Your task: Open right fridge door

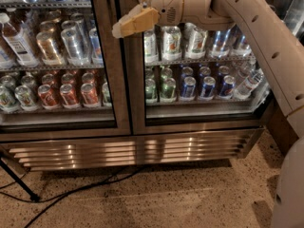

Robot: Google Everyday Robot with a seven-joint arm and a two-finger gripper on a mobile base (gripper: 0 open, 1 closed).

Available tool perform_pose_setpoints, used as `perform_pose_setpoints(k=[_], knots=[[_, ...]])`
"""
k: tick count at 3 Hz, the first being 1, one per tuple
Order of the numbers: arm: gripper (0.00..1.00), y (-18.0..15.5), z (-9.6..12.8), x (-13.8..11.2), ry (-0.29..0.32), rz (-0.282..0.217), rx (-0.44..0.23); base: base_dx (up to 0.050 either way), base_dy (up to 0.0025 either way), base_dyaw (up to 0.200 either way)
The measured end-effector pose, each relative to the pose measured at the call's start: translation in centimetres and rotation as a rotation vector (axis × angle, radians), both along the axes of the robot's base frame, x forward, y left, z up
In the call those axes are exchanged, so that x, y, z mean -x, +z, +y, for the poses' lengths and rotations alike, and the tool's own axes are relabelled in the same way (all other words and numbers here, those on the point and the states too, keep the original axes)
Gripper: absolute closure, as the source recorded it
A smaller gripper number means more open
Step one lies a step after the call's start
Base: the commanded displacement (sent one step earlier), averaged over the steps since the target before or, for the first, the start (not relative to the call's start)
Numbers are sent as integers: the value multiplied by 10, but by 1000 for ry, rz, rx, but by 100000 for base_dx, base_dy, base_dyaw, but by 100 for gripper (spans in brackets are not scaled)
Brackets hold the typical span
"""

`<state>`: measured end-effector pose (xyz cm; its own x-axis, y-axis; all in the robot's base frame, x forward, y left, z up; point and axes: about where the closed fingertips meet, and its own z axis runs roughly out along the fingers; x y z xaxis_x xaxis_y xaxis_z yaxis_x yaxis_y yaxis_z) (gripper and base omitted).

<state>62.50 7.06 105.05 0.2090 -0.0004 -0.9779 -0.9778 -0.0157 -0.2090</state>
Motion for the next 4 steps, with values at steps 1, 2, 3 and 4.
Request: perform_pose_setpoints(k=[1,2,3,4], knots=[[0,0,0,0,-8,1,0,0,0,0],[0,0,1,0,-15,3,0,0,0,0],[0,0,1,0,-23,4,0,0,0,0],[0,-1,1,0,-31,6,0,0,0,0]])
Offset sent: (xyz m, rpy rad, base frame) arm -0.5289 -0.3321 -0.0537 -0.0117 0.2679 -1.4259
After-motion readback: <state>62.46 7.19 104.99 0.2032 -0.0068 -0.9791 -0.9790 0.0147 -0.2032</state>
